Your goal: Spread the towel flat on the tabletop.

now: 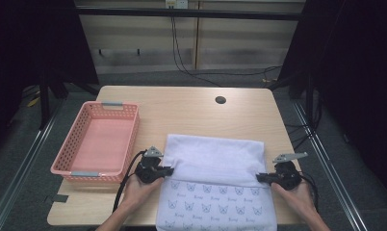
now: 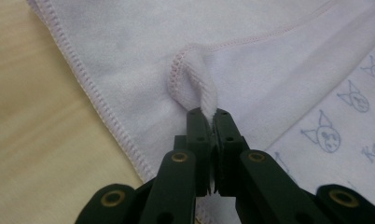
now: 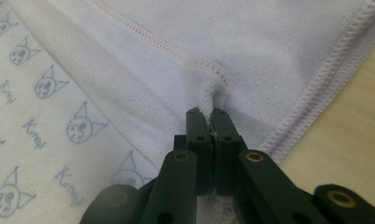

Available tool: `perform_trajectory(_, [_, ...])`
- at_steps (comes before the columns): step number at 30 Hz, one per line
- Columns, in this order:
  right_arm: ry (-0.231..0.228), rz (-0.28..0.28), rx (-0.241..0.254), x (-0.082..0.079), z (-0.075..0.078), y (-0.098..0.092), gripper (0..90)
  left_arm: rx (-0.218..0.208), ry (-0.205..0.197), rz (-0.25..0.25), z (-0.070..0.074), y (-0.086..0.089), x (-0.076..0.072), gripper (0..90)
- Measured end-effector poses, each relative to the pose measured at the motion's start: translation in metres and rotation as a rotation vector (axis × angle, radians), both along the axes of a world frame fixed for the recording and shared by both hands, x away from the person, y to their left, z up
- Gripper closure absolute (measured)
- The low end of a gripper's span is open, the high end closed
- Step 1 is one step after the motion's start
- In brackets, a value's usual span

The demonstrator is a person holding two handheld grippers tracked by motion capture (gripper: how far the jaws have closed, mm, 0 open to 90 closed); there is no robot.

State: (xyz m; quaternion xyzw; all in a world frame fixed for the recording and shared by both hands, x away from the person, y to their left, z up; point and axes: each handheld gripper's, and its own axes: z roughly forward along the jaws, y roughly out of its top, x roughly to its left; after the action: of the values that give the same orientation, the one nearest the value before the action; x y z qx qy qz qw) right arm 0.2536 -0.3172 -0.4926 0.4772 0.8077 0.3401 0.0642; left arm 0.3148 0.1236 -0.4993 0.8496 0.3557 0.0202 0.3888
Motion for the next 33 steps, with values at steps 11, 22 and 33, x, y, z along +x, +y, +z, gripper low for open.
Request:
perform_trajectory(11, [-0.007,-0.064,-0.046,0.056,0.001,0.001,88.2,0.033,-0.042,0.101,-0.001,-0.014,0.049,87.3])
perform_trajectory(22, [-0.017,-0.131,-0.052,0.113,-0.002,0.004,88.2,0.061,-0.054,0.171,-0.001,-0.02,0.099,87.3])
perform_trajectory(33, [-0.042,-0.17,-0.037,0.155,-0.005,0.007,88.2,0.035,-0.053,0.237,-0.004,-0.017,0.131,87.3])
